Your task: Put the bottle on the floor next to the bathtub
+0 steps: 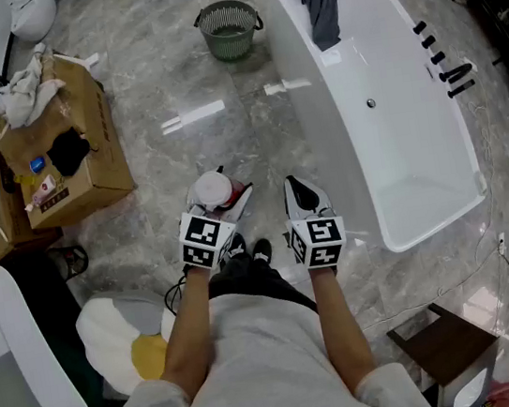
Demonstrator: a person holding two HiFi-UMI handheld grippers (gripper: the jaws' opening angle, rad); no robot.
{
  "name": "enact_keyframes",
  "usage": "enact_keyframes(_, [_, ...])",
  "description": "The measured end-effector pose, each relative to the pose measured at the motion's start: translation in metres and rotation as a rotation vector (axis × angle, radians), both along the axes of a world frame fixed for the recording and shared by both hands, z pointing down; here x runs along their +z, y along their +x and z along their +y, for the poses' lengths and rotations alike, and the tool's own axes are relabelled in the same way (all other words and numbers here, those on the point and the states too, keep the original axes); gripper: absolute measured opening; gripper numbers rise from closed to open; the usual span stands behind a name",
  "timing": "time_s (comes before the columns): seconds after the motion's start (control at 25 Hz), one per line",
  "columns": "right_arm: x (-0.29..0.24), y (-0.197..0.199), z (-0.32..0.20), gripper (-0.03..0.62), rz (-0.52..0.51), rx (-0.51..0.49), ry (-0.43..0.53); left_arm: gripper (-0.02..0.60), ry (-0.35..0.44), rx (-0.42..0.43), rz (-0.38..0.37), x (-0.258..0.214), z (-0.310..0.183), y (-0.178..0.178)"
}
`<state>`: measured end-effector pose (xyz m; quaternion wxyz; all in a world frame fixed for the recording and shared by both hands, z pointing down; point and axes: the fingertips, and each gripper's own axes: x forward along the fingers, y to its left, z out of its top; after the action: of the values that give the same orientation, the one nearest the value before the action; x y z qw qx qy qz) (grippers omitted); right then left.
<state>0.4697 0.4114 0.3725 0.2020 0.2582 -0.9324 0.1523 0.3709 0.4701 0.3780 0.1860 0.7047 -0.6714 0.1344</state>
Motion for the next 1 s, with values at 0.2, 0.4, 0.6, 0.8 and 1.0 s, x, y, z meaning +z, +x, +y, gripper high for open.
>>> enact_keyframes(0.2, [-0.007,0.015,0.034,0.0,0.005,-0.004,0.008,0.334,0.003,0.001,0.006,-0.002,0.031,0.016])
enact_keyframes(0.4, [-0.006,0.032,0.04,0.0,-0.02,0.055,-0.026,0.334,-0.003,0.026,-0.039,-0.003,0.035,0.029])
enact_keyframes(0.6, [-0.002,0.046,0.035,0.001,-0.048,0.055,-0.046,0.336,-0.039,0.035,-0.073,0.0,0.036,0.033])
enact_keyframes(0.8, [-0.003,0.048,0.033,0.002,-0.116,0.039,-0.062,0.336,-0.05,0.004,-0.09,0.01,0.037,0.021])
enact_keyframes(1.0, [-0.001,0.038,0.03,0.002,-0.114,0.014,-0.062,0.336,-0.055,0.001,-0.101,0.012,0.03,0.012])
